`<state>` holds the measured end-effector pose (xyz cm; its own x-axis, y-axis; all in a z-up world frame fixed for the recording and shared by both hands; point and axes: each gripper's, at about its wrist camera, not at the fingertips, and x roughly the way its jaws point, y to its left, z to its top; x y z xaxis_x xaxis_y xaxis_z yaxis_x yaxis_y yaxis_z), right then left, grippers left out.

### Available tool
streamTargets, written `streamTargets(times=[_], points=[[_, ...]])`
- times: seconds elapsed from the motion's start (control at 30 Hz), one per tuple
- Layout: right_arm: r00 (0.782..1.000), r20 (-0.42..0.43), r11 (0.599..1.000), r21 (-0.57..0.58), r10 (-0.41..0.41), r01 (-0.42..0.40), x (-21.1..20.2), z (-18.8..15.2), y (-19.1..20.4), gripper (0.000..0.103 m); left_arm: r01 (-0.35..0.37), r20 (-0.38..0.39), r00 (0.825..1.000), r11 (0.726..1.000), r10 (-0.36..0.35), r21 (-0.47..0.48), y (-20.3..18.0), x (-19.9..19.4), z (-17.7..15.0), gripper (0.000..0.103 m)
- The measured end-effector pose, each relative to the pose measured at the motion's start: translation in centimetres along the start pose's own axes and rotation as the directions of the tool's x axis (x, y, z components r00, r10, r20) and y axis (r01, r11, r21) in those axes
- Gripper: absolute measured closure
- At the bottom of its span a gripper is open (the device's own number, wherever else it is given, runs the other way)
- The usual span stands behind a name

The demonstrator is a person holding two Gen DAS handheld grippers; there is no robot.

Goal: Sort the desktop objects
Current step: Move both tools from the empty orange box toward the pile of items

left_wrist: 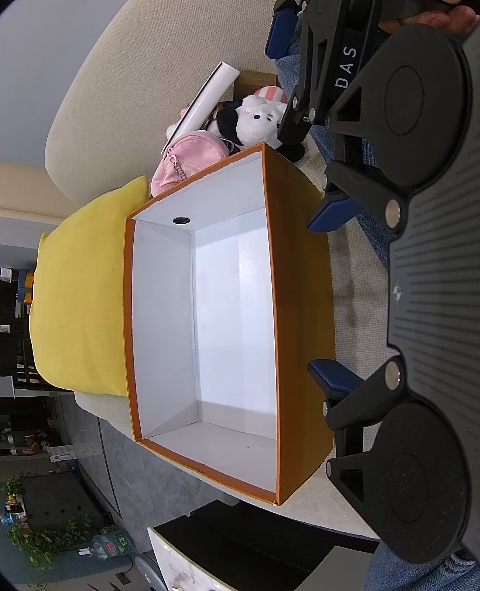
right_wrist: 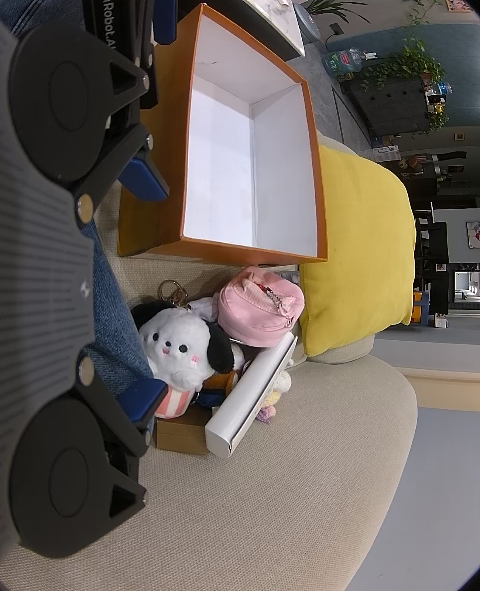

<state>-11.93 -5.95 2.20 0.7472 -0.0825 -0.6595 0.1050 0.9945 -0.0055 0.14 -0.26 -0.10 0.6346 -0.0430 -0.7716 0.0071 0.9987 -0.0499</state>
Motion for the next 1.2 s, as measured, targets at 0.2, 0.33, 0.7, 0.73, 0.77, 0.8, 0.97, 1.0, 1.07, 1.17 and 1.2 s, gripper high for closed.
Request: streamTargets(times=[0.2, 0.33, 0.7, 0.73, 0.77, 0.8, 0.97, 1.0, 1.07, 1.17, 1.2], points=[[1.000, 0.000, 1.000, -0.001, -0.001, 0.001, 0.0, 0.0, 0.1, 0.001, 0.001, 0.000, 1.000, 1.000, -0.001, 0.000, 0.0, 0.0, 0.0, 0.014], [1.000, 0.000, 1.000, -0.001, -0.001, 0.001, 0.0, -0.1, 0.2, 0.001, 0.006, -0.002, 1.000, 1.000, -0.006, -0.002, -0.2, 0.0, -0.1, 0.014], [1.000, -0.019, 1.000, -0.002, 0.021, -0.021, 0.1, 0.5, -0.6, 0.001, 0.036, -0.007, 0.999, 0.999, -0.035, 0.027, -0.5, -0.2, 0.9, 0.014], [0.999, -0.024, 1.000, 0.001, 0.029, -0.028, -0.1, 0.8, -0.8, 0.001, 0.036, -0.003, 0.999, 0.999, -0.036, 0.039, -0.6, -0.3, 1.1, 0.014], [0.999, -0.029, 0.999, 0.003, 0.042, -0.042, 0.1, 1.0, -1.0, 0.001, 0.038, 0.001, 0.999, 0.998, -0.038, 0.057, -0.8, -0.4, 1.4, 0.014], [0.998, -0.034, 0.998, 0.004, 0.057, -0.056, 0.4, 1.1, -1.3, 0.001, 0.042, 0.003, 0.999, 0.996, -0.043, 0.072, -1.0, -0.5, 1.7, 0.015], [0.993, -0.056, 0.995, 0.019, 0.099, -0.098, 1.0, 2.2, -3.4, 0.001, 0.110, -0.022, 0.994, 0.985, -0.108, 0.133, -2.1, -0.5, 3.6, 0.024], [0.993, -0.053, 0.995, 0.019, 0.104, -0.103, 1.0, 2.3, -3.6, 0.001, 0.130, -0.028, 0.991, 0.982, -0.127, 0.136, -2.3, -0.5, 4.1, 0.028], [0.992, -0.052, 0.994, 0.003, 0.111, -0.111, 1.1, 2.9, -4.5, 0.004, 0.174, -0.043, 0.984, 0.975, -0.170, 0.137, -2.9, -0.2, 5.2, 0.034], [0.993, -0.059, 0.993, -0.047, 0.103, -0.106, 1.3, 3.9, -5.4, 0.016, 0.215, -0.065, 0.976, 0.966, -0.207, 0.147, -4.2, 0.5, 7.0, 0.046], [0.992, -0.069, 0.993, -0.061, 0.101, -0.105, 1.6, 4.4, -5.8, 0.018, 0.229, -0.073, 0.973, 0.961, -0.220, 0.154, -4.7, 0.8, 7.7, 0.046]])
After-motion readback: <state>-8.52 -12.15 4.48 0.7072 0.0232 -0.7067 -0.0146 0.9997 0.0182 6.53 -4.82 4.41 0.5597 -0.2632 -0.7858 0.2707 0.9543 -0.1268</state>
